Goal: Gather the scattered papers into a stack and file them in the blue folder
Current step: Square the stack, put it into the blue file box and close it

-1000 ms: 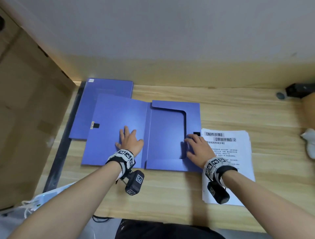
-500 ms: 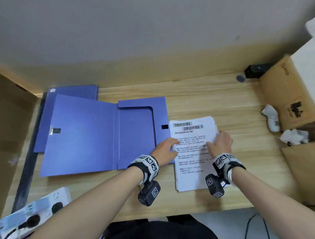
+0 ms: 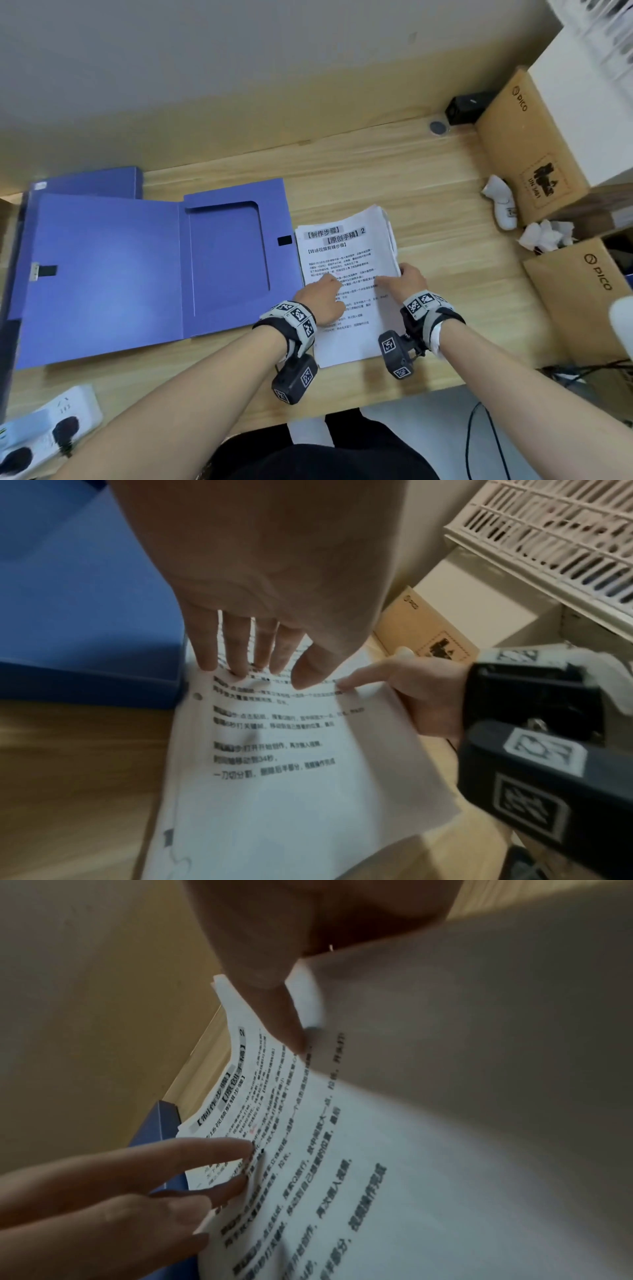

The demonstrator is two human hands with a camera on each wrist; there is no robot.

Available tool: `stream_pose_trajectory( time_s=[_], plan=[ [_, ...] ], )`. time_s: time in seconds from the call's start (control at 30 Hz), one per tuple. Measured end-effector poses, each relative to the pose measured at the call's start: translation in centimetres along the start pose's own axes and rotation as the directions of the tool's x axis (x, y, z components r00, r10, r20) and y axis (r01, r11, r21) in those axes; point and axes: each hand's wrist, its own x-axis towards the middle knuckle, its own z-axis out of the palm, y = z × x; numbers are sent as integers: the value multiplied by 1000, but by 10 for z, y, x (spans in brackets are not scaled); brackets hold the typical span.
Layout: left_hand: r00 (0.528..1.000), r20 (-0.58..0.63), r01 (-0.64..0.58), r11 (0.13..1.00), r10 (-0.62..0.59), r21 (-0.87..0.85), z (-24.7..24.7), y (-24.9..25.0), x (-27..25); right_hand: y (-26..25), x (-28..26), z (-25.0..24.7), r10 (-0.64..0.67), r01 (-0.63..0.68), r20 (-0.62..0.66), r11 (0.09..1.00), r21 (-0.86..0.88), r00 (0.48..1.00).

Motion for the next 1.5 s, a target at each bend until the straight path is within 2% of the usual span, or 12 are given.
stream_pose_trajectory(
  time_s=[0.17, 0.33, 0.5, 0.6, 0.63, 0.73, 0.8, 0.93, 1.1, 1.27, 1.37, 1.5],
  plan=[
    [999, 45, 1, 972, 10, -236, -10, -6, -2, -6, -8, -2, -93, 91, 14, 992, 86, 996],
    [987, -103, 30, 760, -127, -650, -25, -21, -18, -29, -13, -13, -131, 123, 79, 987, 100, 988],
    [904, -285, -28, 620, -319, -784, -65, -49, -30, -84, -21, -43, -211, 211, -24, 952, 221, 977],
    [867, -271, 4, 549, -419, -836, -92, -65, -35, -120, -26, -53, -243, 242, -47, 892, 382, 969],
    [878, -227, 17, 501, -421, -865, -99, -67, -38, -132, -29, -53, -250, 242, -40, 871, 427, 968],
    [915, -78, 5, 206, -395, -979, -110, -83, -38, -163, -39, -36, -290, 249, -9, 804, 540, 957],
    [918, -86, -46, 113, -387, -993, -116, -85, -51, -180, -44, -15, -318, 257, 12, 785, 564, 948],
    [833, -239, -120, 258, -499, -959, -113, -105, -80, -200, -53, 38, -385, 284, 60, 768, 574, 921],
    [741, -264, -99, 289, -617, -952, -99, -165, -123, -207, -54, 105, -475, 379, 123, 811, 446, 871],
    [622, -327, -96, 345, -711, -934, -96, -223, -170, -202, -33, 152, -556, 567, 161, 823, -35, 816],
    [606, -331, -22, 401, -723, -916, -92, -261, -192, -200, -30, 160, -523, 576, 242, 754, -316, 818],
    [568, -353, 164, 522, -744, -837, -86, -299, -204, -195, -26, 165, -492, 578, 307, 643, -503, 815]
  ],
)
